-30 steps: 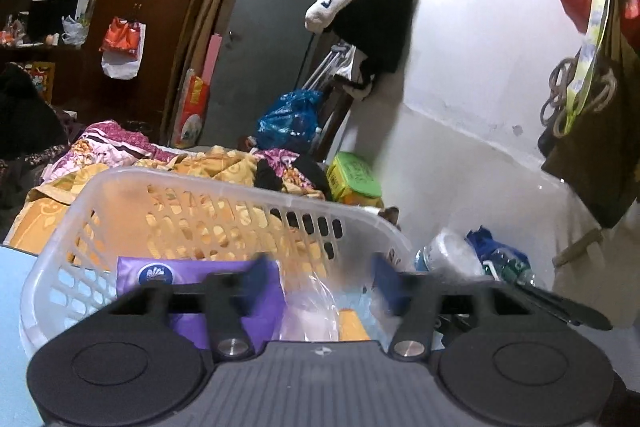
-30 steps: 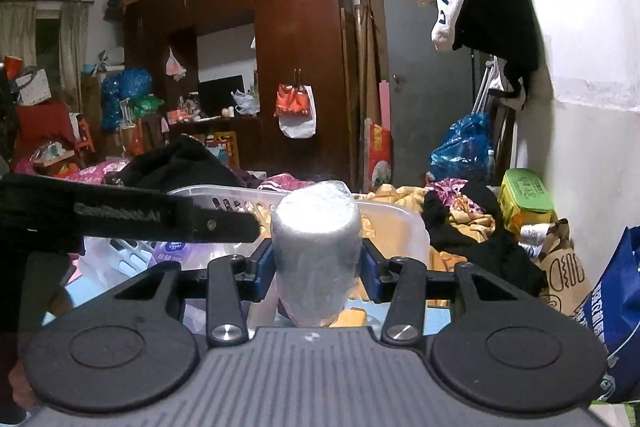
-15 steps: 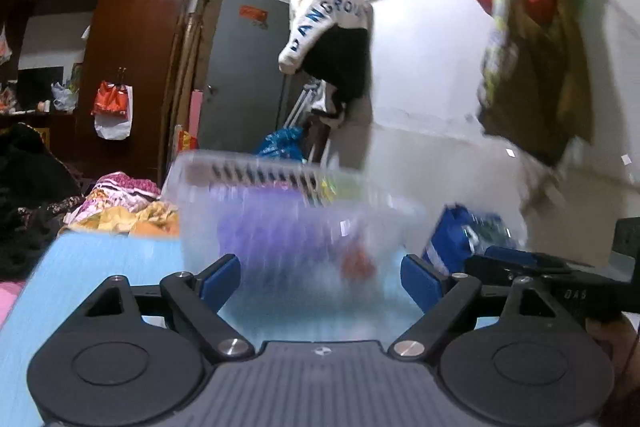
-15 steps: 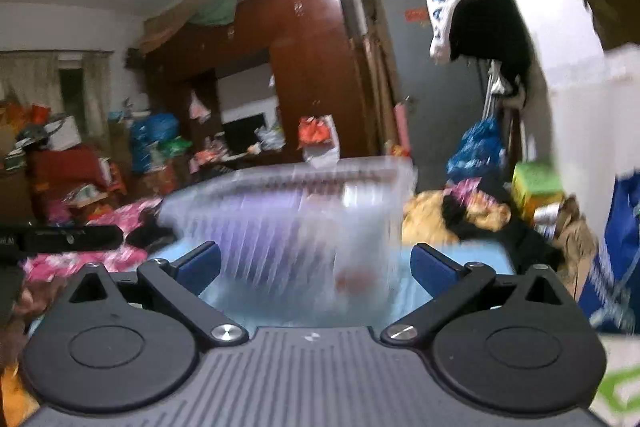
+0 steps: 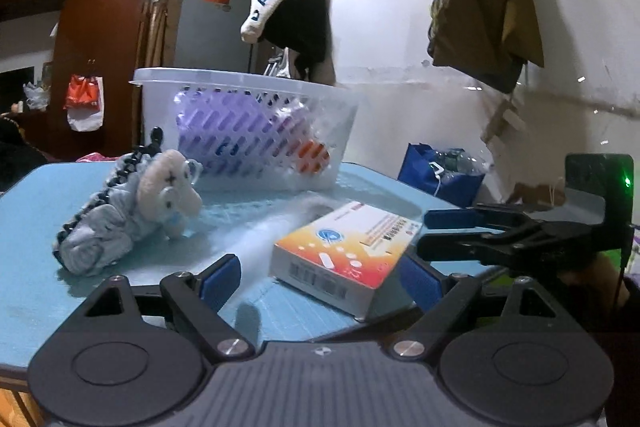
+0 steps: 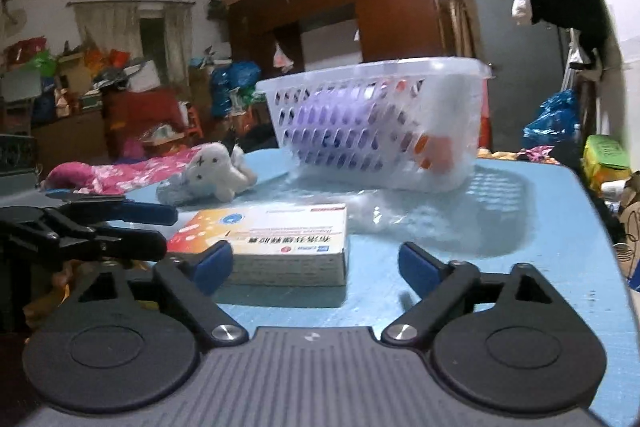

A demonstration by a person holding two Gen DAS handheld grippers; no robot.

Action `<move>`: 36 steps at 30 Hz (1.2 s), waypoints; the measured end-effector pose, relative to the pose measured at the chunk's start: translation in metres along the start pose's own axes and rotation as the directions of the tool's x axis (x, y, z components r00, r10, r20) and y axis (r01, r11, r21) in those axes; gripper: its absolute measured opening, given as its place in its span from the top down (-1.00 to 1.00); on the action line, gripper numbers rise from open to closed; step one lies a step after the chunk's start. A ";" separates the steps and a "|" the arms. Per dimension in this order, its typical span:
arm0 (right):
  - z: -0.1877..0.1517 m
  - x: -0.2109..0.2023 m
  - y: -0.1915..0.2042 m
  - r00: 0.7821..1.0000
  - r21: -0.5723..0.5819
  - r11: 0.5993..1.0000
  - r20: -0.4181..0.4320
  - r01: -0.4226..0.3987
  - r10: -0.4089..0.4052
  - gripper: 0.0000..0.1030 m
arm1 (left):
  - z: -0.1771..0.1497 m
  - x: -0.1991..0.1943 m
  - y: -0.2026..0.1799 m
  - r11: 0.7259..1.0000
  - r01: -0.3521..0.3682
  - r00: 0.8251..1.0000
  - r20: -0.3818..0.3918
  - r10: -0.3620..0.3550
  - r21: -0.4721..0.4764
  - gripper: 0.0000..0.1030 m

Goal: Organize objects
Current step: 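Grasp the white-and-orange medicine box with both grippers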

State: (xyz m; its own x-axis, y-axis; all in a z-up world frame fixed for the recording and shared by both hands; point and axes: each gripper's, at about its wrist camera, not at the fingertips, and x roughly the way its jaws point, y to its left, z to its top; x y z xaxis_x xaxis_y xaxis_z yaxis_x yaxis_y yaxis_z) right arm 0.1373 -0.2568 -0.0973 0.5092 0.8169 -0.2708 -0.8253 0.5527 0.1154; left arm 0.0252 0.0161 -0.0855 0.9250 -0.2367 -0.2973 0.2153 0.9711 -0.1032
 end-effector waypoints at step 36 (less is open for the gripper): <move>-0.026 -0.017 0.024 0.997 -0.095 0.994 0.061 0.049 -0.043 0.43 | -0.008 -0.002 -0.023 0.983 -0.078 0.996 0.065 0.068 0.169 0.20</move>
State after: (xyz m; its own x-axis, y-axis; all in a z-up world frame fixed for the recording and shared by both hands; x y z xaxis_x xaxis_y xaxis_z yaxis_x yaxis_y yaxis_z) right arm 0.1023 -0.2619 -0.1149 0.5582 0.8010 -0.2165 -0.8190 0.5737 0.0109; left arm 0.0162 -0.0062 -0.0903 0.9558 -0.1675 -0.2418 0.1922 0.9779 0.0820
